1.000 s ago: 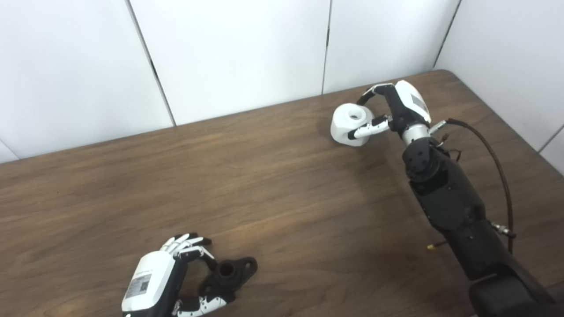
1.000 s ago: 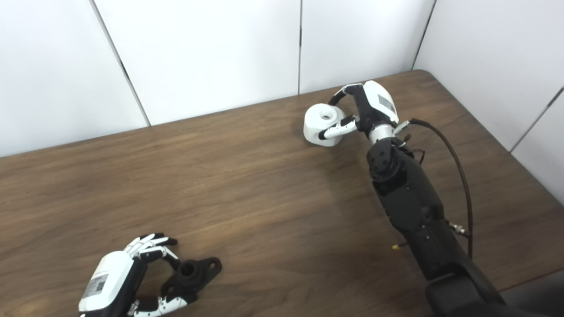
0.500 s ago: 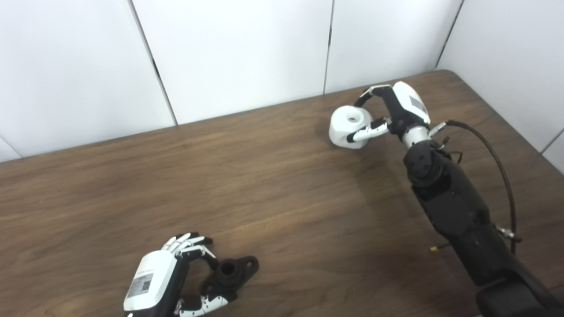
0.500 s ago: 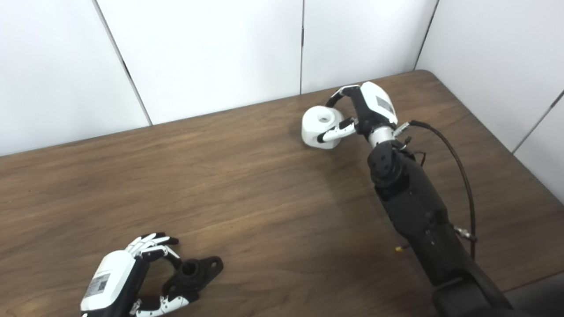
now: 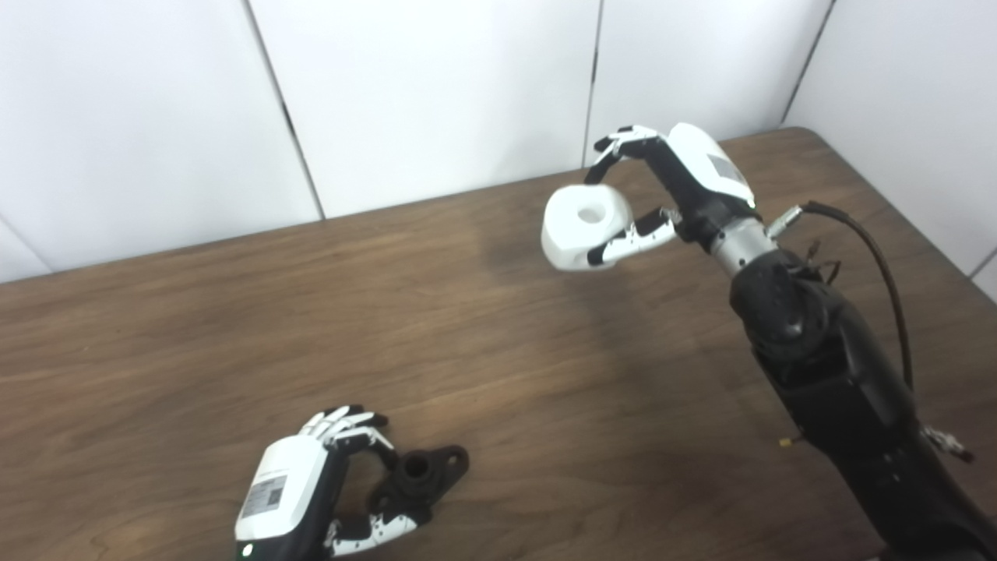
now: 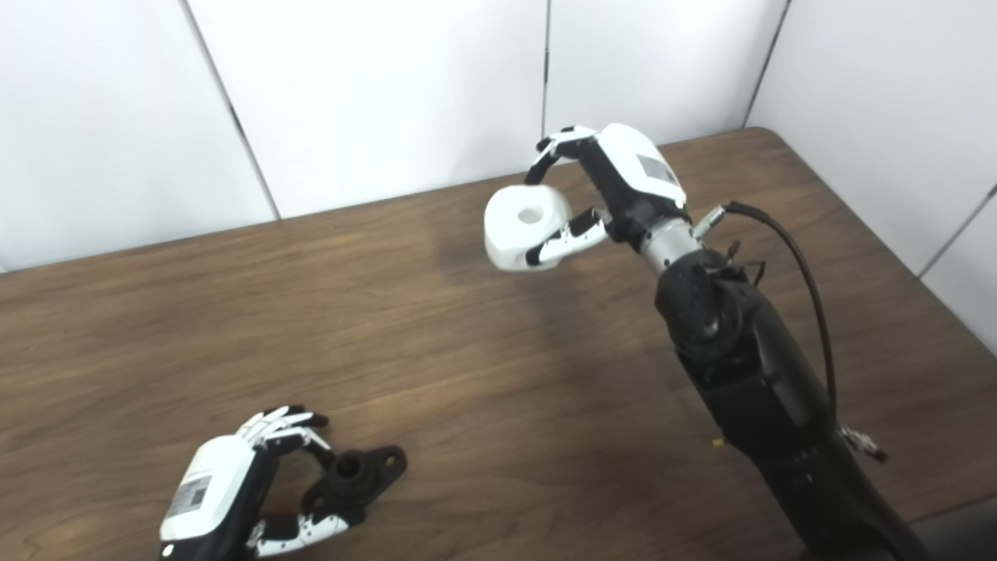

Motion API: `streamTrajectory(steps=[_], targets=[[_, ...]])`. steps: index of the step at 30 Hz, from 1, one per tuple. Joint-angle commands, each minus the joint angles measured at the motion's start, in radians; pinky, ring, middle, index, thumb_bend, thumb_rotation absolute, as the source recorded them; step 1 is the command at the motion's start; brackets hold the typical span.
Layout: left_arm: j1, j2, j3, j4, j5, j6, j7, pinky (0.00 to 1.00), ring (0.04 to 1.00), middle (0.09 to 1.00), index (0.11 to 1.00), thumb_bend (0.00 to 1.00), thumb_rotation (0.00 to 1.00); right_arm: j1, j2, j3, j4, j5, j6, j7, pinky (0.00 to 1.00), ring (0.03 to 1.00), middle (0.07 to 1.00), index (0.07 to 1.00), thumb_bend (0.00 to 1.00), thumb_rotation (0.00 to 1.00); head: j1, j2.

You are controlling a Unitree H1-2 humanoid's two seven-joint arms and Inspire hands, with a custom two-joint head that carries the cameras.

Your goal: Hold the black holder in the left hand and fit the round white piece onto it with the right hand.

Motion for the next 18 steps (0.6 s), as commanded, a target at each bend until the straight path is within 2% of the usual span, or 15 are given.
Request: streamTrajectory(steps=[1,10,18], targets=[[0.017,-0.005,-0.031,0.058,0.023,0.036,-0.049,0.9,0.885,0.792,0.488,0.52,0.05,-0.026,-0.025,-0.014,-0.081,-0.007,-0.004,0.023,0.82,0.901,0.8,0.482,0.53,0.14,0.007,0.002],[0.006,-0.041,-0.057,0.07,0.059,0.057,-0.044,0.89,0.884,0.791,0.488,0.52,0.05,0.01,-0.011,-0.016,-0.256,0.028,0.04,0.151,0.79,0.902,0.796,0.482,0.53,0.14,0.111,0.025],[-0.011,-0.068,-0.088,0.082,0.093,0.101,-0.06,0.92,0.908,0.81,0.489,0.52,0.05,0.054,0.004,-0.008,-0.316,0.074,0.039,0.205,0.81,0.91,0.8,0.482,0.53,0.14,0.17,0.043]])
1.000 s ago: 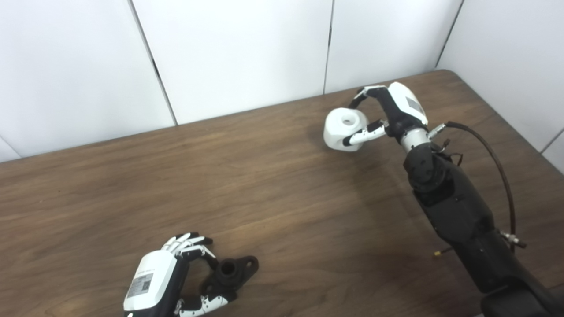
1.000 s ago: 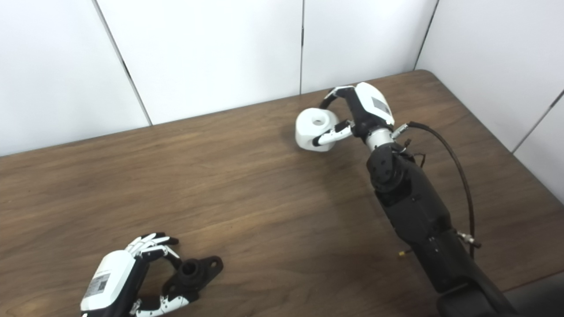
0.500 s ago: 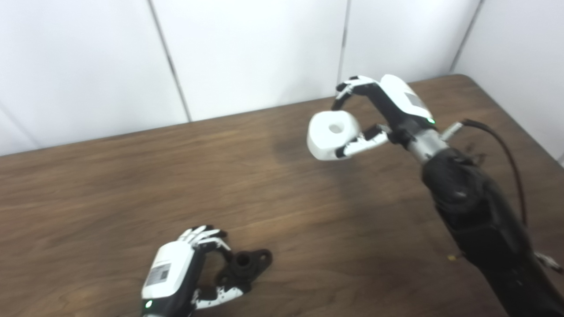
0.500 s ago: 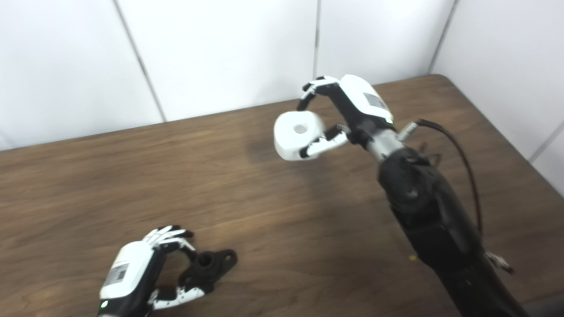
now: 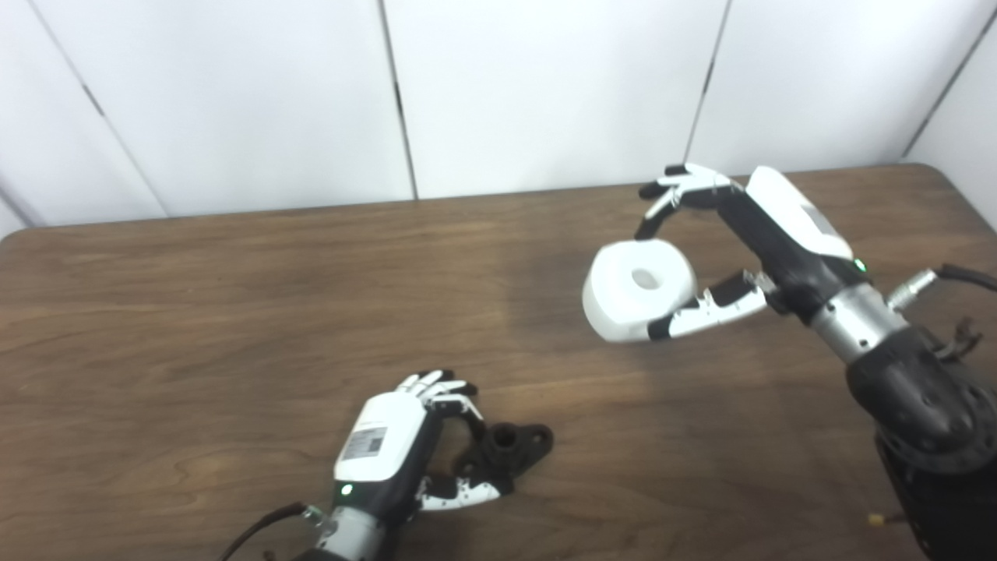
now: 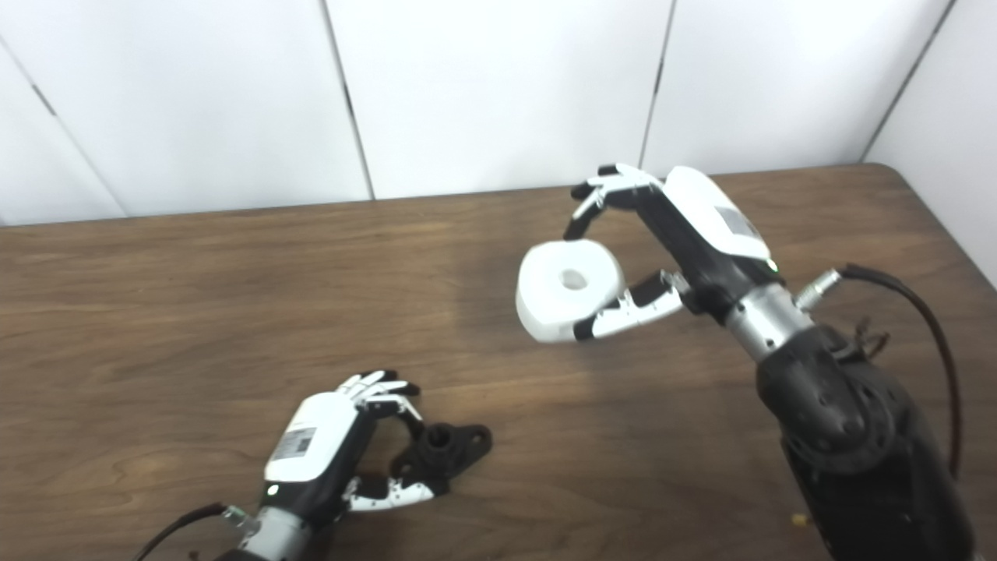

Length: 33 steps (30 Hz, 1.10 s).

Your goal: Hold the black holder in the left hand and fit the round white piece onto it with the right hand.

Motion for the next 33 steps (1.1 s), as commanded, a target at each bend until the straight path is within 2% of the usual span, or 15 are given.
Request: streamTrajectory(steps=[1,14,17,23,27,33], targets=[[0.014,0.001,-0.033,0.053,0.027,0.043,-0.077,0.92,0.909,0.811,0.489,0.52,0.05,-0.012,0.003,-0.003,-0.053,0.01,-0.005,0.0,0.81,0.911,0.801,0.482,0.53,0.14,0.004,0.002],[0.002,0.001,-0.058,0.065,0.024,0.068,-0.067,0.94,0.915,0.817,0.49,0.52,0.05,0.044,0.076,0.088,-0.096,-0.001,-0.023,0.042,0.81,0.924,0.808,0.482,0.52,0.14,0.022,0.01],[0.001,0.001,-0.061,0.063,0.027,0.075,-0.072,0.94,0.917,0.818,0.49,0.52,0.05,0.052,0.09,0.113,-0.096,-0.009,-0.029,0.046,0.86,0.92,0.807,0.482,0.52,0.14,0.022,0.014],[-0.001,0.001,-0.066,0.061,0.029,0.077,-0.069,0.94,0.917,0.818,0.49,0.52,0.05,0.065,0.115,0.144,-0.077,-0.033,-0.065,0.032,0.87,0.924,0.807,0.481,0.52,0.13,0.026,0.021],[0.0,0.001,-0.07,0.055,0.035,0.081,-0.072,0.94,0.914,0.816,0.489,0.52,0.05,0.077,0.133,0.17,-0.065,-0.053,-0.092,0.029,0.96,0.931,0.81,0.482,0.52,0.13,0.029,0.026],[0.001,0.001,-0.075,0.049,0.035,0.09,-0.076,0.94,0.918,0.819,0.489,0.52,0.05,0.097,0.152,0.189,-0.031,-0.071,-0.131,0.022,0.95,0.927,0.812,0.482,0.52,0.13,0.032,0.033]])
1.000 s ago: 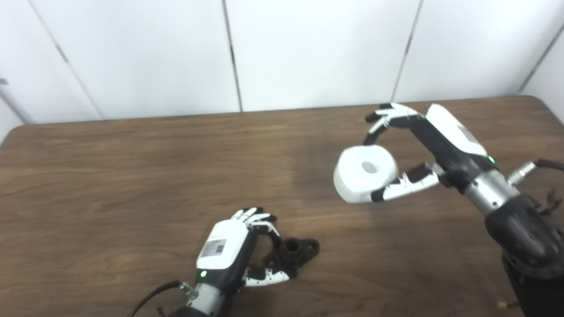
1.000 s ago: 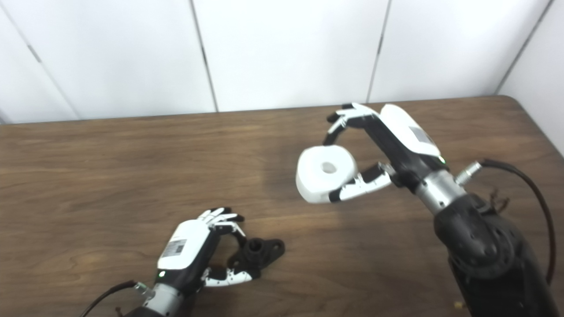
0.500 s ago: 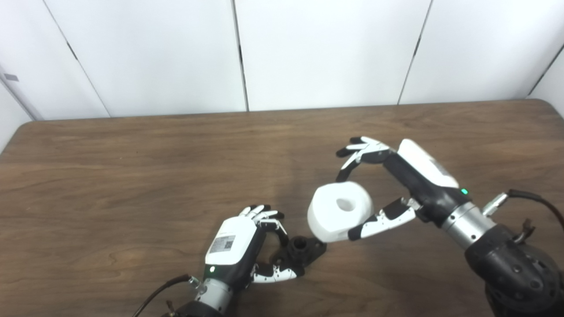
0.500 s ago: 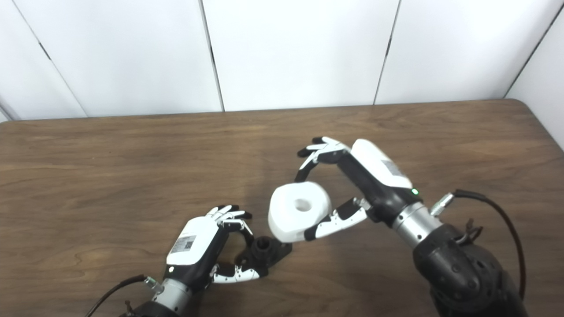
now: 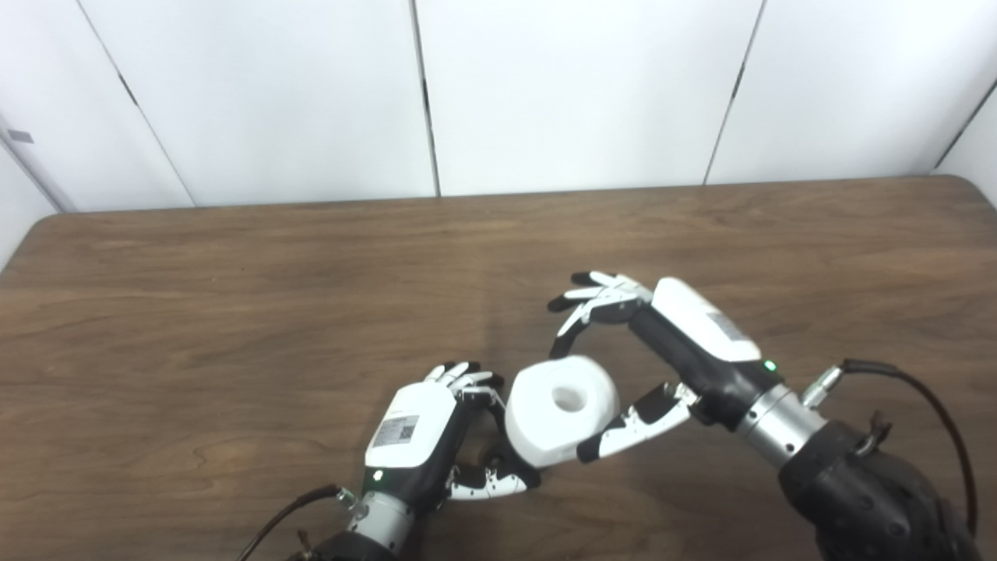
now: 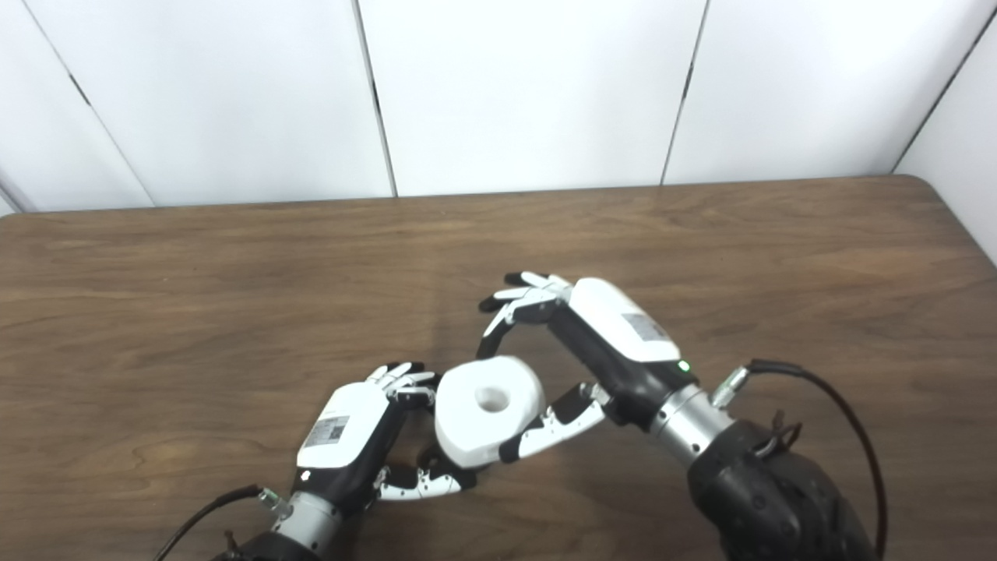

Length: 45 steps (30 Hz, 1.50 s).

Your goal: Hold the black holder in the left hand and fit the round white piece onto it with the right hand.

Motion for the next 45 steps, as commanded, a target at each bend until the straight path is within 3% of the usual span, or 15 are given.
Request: streamTrajectory(steps=[1,18,45], targets=[[0.027,0.008,-0.032,0.042,0.025,0.031,-0.076,0.94,0.918,0.819,0.489,0.52,0.05,-0.012,0.01,-0.005,-0.008,-0.006,-0.048,-0.032,0.95,0.927,0.813,0.482,0.52,0.13,0.001,0.003],[0.024,0.014,-0.04,0.03,0.02,0.047,-0.086,0.95,0.922,0.824,0.49,0.52,0.05,0.025,0.036,0.002,0.072,-0.051,-0.133,-0.078,1.0,0.93,0.812,0.482,0.52,0.13,-0.003,0.006],[0.024,0.007,-0.046,0.029,0.031,0.052,-0.085,0.94,0.918,0.821,0.49,0.52,0.05,0.005,0.074,0.028,0.095,-0.088,-0.132,-0.075,0.99,0.922,0.803,0.482,0.52,0.14,0.004,0.014]])
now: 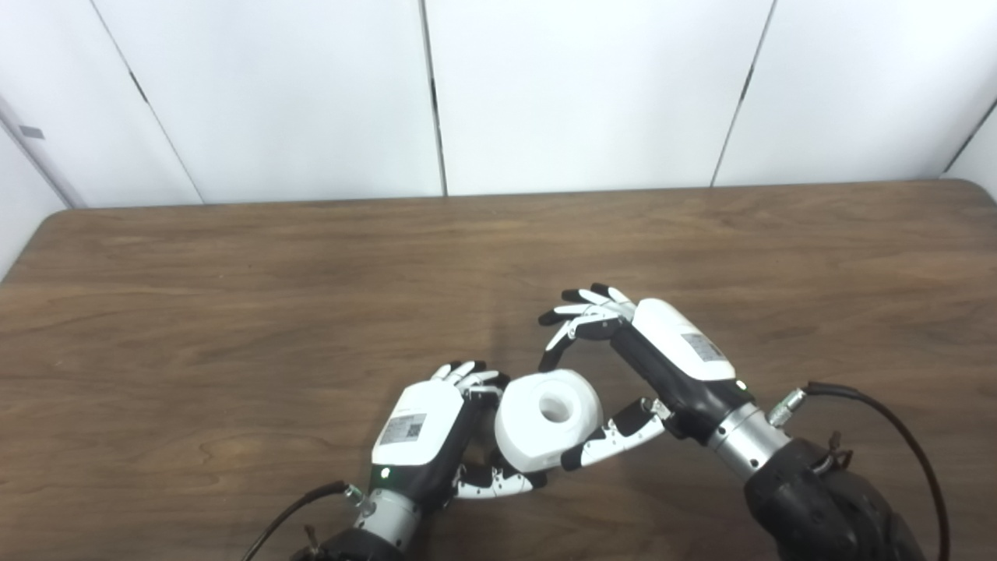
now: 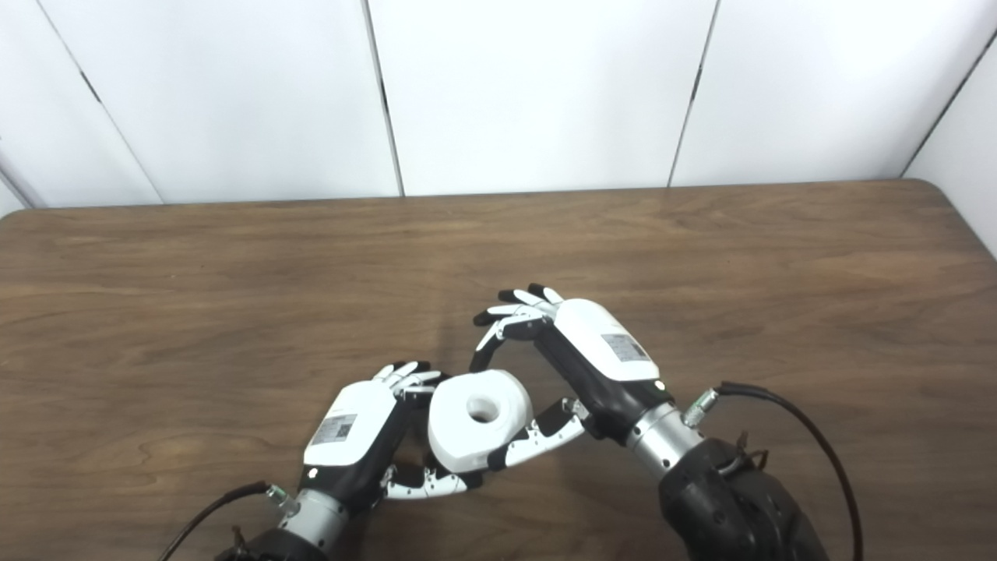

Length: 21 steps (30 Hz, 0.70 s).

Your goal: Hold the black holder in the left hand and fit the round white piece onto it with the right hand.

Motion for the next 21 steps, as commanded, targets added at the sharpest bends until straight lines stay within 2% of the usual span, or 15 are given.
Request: streamTrajectory(steps=[1,13,21], targets=[[0.027,0.006,-0.033,0.037,0.024,0.03,-0.078,0.94,0.917,0.82,0.49,0.52,0.05,-0.025,0.002,0.002,-0.006,-0.012,-0.023,-0.002,0.99,0.922,0.802,0.482,0.52,0.14,0.001,0.0],[0.027,0.0,-0.036,0.036,0.026,0.031,-0.075,0.94,0.914,0.818,0.49,0.52,0.05,-0.051,-0.016,0.03,-0.006,-0.064,0.007,0.073,1.0,0.936,0.813,0.483,0.53,0.14,0.005,0.008],[0.024,-0.003,-0.037,0.04,0.025,0.033,-0.073,0.94,0.914,0.818,0.49,0.52,0.05,-0.064,-0.025,0.026,-0.008,-0.068,0.024,0.107,1.0,0.946,0.806,0.487,0.52,0.15,0.005,0.008]])
